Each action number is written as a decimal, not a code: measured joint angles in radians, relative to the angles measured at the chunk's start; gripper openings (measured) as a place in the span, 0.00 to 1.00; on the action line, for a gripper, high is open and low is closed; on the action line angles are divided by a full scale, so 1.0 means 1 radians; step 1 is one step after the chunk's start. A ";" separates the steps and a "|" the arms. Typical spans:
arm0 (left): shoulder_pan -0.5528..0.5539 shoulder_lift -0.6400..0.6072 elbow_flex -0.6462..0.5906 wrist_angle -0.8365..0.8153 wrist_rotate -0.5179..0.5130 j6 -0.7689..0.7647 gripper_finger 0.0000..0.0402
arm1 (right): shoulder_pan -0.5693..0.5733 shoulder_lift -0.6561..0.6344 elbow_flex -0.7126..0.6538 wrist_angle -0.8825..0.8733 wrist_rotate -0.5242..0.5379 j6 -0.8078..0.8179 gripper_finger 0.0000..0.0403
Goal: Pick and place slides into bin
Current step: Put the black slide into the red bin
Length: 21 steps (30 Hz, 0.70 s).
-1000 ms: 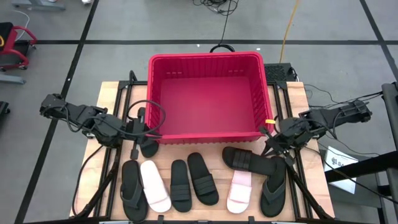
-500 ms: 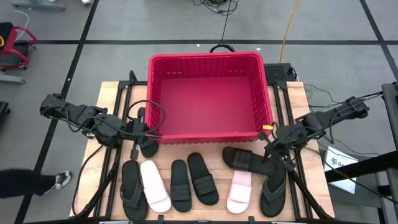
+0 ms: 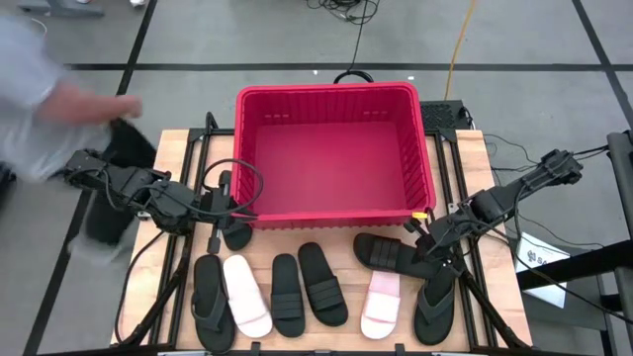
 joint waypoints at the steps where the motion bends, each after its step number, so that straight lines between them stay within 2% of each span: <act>1: 0.000 0.000 0.000 0.000 0.000 0.000 0.06 | 0.002 0.003 0.000 0.005 0.000 -0.002 0.00; 6: 0.000 0.000 0.000 0.002 0.000 0.000 0.06 | 0.002 0.024 0.000 0.019 0.005 0.043 0.00; 10: 0.000 0.000 0.000 0.003 0.000 0.000 0.06 | 0.002 0.057 0.000 0.025 0.058 0.088 0.04; 16: 0.000 0.000 0.000 0.003 0.000 0.000 0.06 | 0.002 0.100 0.000 0.041 0.059 0.051 0.18; 21: 0.000 0.000 0.000 0.003 0.000 0.000 0.06 | 0.002 0.150 0.000 0.048 0.078 -0.051 0.30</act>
